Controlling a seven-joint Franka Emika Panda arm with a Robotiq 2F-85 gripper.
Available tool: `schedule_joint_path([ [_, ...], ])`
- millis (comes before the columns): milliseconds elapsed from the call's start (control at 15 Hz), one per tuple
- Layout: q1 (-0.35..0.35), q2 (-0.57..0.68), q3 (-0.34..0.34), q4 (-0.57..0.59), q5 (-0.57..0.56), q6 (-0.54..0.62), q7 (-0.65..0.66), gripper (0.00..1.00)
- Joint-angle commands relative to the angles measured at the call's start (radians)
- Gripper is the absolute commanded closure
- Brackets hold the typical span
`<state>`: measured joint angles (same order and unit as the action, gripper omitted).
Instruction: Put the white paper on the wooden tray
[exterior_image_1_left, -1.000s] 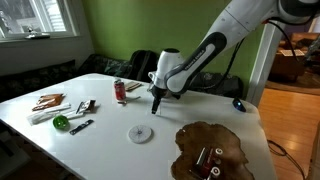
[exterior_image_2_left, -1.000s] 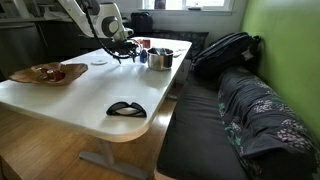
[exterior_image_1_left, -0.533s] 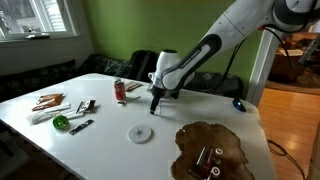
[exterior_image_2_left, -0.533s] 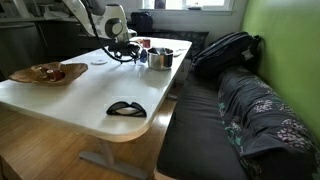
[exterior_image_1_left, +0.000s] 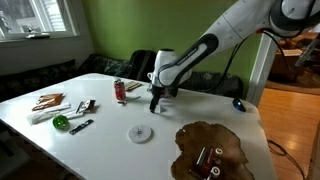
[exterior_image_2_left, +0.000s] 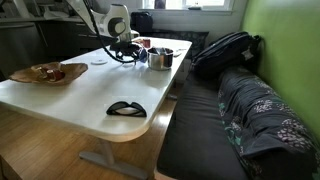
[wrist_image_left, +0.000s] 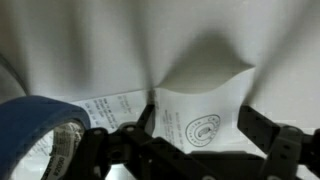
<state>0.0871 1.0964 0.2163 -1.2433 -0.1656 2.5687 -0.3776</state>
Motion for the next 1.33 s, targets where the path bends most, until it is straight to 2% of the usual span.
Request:
schedule_joint_path([
  [0, 0.01, 0.05, -0.001, 0.062, 0.024, -0.054, -0.022, 0.46],
  [467, 0.042, 0.031, -0.017, 0.076, 0.016, -0.125, -0.003, 0.98],
  [733, 0.049, 0.018, -0.024, 0.069, 0.014, -0.102, 0.002, 0.98],
  [933, 0.034, -0.02, 0.004, 0.029, 0.025, -0.07, -0.02, 0.98],
  [1067, 0.02, -0.062, 0.035, -0.01, 0.031, -0.048, -0.051, 0.97],
  [1267, -0.011, -0.094, 0.116, -0.04, 0.061, -0.049, -0.154, 0.98],
])
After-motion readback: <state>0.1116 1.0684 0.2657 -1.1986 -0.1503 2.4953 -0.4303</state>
